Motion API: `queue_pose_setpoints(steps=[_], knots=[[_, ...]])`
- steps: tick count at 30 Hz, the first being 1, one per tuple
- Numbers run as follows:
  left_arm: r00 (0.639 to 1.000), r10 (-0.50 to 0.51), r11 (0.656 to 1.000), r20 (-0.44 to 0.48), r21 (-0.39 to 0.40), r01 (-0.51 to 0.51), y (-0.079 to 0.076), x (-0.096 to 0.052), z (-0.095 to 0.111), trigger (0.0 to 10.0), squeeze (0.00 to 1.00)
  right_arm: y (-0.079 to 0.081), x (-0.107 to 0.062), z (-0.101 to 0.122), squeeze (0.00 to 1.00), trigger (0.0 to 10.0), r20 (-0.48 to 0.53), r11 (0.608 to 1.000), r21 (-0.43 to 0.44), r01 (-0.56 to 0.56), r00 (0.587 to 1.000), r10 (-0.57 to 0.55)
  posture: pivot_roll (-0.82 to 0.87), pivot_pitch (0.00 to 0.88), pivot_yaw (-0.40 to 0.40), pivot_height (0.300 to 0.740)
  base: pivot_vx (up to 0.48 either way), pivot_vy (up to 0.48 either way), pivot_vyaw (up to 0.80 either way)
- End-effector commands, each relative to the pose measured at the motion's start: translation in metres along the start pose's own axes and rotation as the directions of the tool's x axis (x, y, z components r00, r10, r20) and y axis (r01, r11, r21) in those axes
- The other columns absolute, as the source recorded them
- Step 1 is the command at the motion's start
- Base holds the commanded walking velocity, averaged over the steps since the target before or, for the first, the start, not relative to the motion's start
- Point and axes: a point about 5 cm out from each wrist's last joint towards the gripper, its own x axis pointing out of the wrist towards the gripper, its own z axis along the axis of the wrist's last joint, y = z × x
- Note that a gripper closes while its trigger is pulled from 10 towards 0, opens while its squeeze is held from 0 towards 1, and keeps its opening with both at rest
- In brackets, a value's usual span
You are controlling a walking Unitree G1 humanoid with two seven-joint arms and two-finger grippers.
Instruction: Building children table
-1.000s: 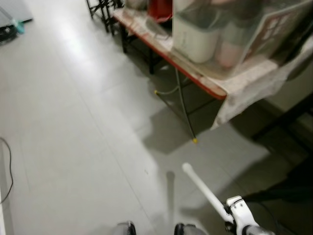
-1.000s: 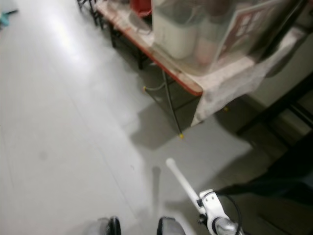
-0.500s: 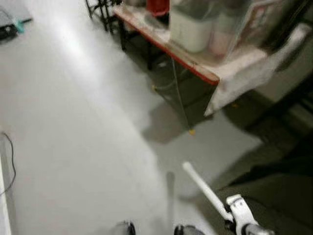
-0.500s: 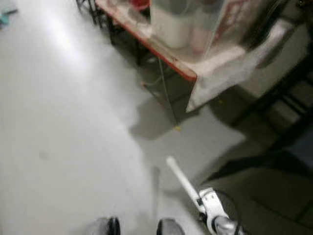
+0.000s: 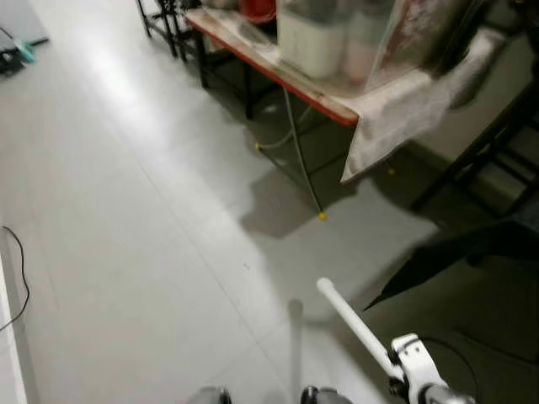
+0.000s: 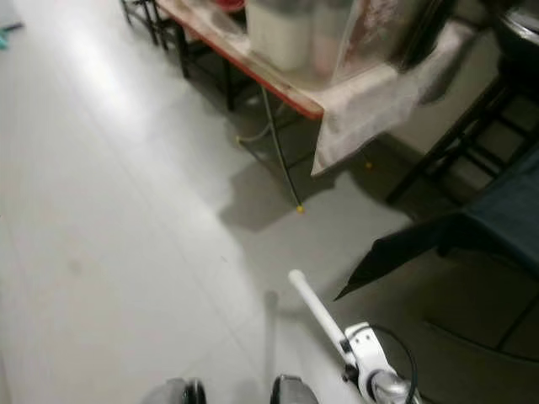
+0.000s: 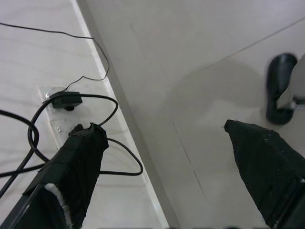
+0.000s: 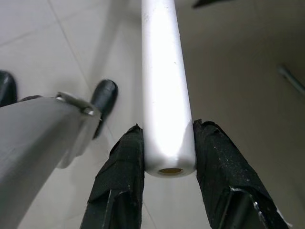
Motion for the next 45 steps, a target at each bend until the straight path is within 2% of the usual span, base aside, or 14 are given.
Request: queue_pose_setpoints(steps=[1, 13, 18, 23, 24, 25, 26, 28, 29, 35, 40, 41, 43, 45], knots=[[0.999, 0.012, 1.0, -0.031, 0.009, -0.012, 0.005, -0.005, -0.009, 10.0, 0.0, 0.005, 0.0, -0.007, 0.0, 10.0, -0.02, 1.0, -0.006, -0.013, 1.0, 0.013, 0.03, 0.255, -0.035, 0.734, 0.0, 0.0, 0.0], [1.0, 0.003, 1.0, -0.023, 0.014, -0.003, 0.003, -0.003, -0.007, 10.0, 0.0, 0.007, 0.001, -0.002, 0.0, 10.0, -0.008, 1.0, 0.008, -0.021, 1.0, 0.021, 0.03, 0.259, -0.036, 0.734, 0.0, 0.0, 0.0], [1.0, -0.003, 1.0, -0.019, 0.002, 0.003, -0.001, -0.003, -0.007, 10.0, 0.0, 0.007, 0.002, 0.003, 0.0, 10.0, 0.007, 1.0, 0.003, -0.017, 1.0, 0.017, 0.03, 0.257, -0.04, 0.734, 0.0, 0.0, 0.0], [1.0, -0.019, 0.999, -0.015, -0.041, 0.019, -0.004, -0.002, -0.005, 10.0, 0.0, 0.006, 0.004, 0.017, 0.0, 10.0, 0.051, 1.0, 0.003, -0.016, 0.999, 0.016, 0.02, 0.256, -0.042, 0.734, 0.0, 0.0, 0.0], [1.0, -0.018, 0.999, -0.005, -0.048, 0.018, -0.003, -0.001, -0.002, 10.0, 0.0, 0.005, 0.006, 0.031, 0.0, 10.0, 0.095, 1.0, 0.015, -0.009, 0.995, 0.007, 0.02, 0.257, -0.045, 0.734, 0.0, 0.0, 0.0], [1.0, -0.018, 0.999, -0.005, -0.048, 0.018, -0.003, -0.001, -0.002, 10.0, 0.0, 0.005, 0.006, 0.031, 0.0, 10.0, 0.095, 1.0, 0.015, -0.009, 0.995, 0.007, 0.02, 0.257, -0.045, 0.734, 0.0, 0.0, 0.0], [1.0, -0.017, 0.998, 0.003, -0.053, 0.017, -0.003, 0.0, 0.0, 10.0, 0.0, 0.005, 0.006, 0.041, 0.0, 10.0, 0.128, 1.0, 0.024, -0.004, 0.992, 0.001, 0.02, 0.257, -0.045, 0.734, 0.0, 0.0, 0.0], [0.999, -0.005, 0.997, 0.034, -0.08, 0.008, 0.001, 0.004, 0.009, 10.0, 0.0, 0.005, 0.007, 0.073, 0.0, 10.0, 0.221, 0.999, 0.05, -0.014, 0.975, 0.003, 0.02, 0.258, -0.045, 0.734, 0.0, 0.0, 0.0], [0.999, 0.002, 0.996, 0.044, -0.087, 0.002, 0.003, 0.005, 0.012, 10.0, 0.0, 0.006, 0.007, 0.08, 0.0, 10.0, 0.242, 0.998, 0.054, -0.02, 0.97, 0.006, 0.02, 0.258, -0.045, 0.734, 0.0, 0.0, 0.0], [0.995, 0.037, 0.986, 0.094, -0.163, -0.021, 0.011, 0.01, 0.028, 10.0, 0.0, 0.009, 0.006, 0.107, 0.0, 10.0, 0.316, 0.997, 0.057, -0.045, 0.948, 0.024, 0.03, 0.26, -0.05, 0.734, 0.0, 0.0, 0.0], [0.976, 0.02, 0.939, 0.219, -0.338, 0.056, 0.021, 0.021, 0.072, 10.0, 0.0, 0.017, 0.002, 0.145, 0.0, 10.0, 0.421, 0.994, 0.036, -0.104, 0.904, 0.08, 0.03, 0.263, -0.052, 0.734, 0.0, 0.0, 0.0], [0.976, 0.02, 0.939, 0.219, -0.338, 0.056, 0.021, 0.021, 0.072, 10.0, 0.0, 0.017, 0.002, 0.145, 0.0, 10.0, 0.421, 0.994, 0.036, -0.104, 0.904, 0.08, 0.03, 0.263, -0.052, 0.734, 0.0, 0.0, 0.0], [0.962, 0.019, 0.925, 0.272, -0.37, 0.086, 0.027, 0.025, 0.092, 10.0, 0.0, 0.019, 0.0, 0.157, 0.0, 10.0, 0.454, 0.992, 0.03, -0.121, 0.886, 0.094, 0.03, 0.267, -0.05, 0.734, 0.0, 0.0, 0.0], [0.957, 0.021, 0.921, 0.29, -0.377, 0.094, 0.028, 0.026, 0.098, 10.0, 0.0, 0.019, -0.001, 0.16, 0.0, 10.0, 0.464, 0.992, 0.029, -0.126, 0.881, 0.098, 0.03, 0.267, -0.05, 0.734, 0.0, 0.0, 0.0]])
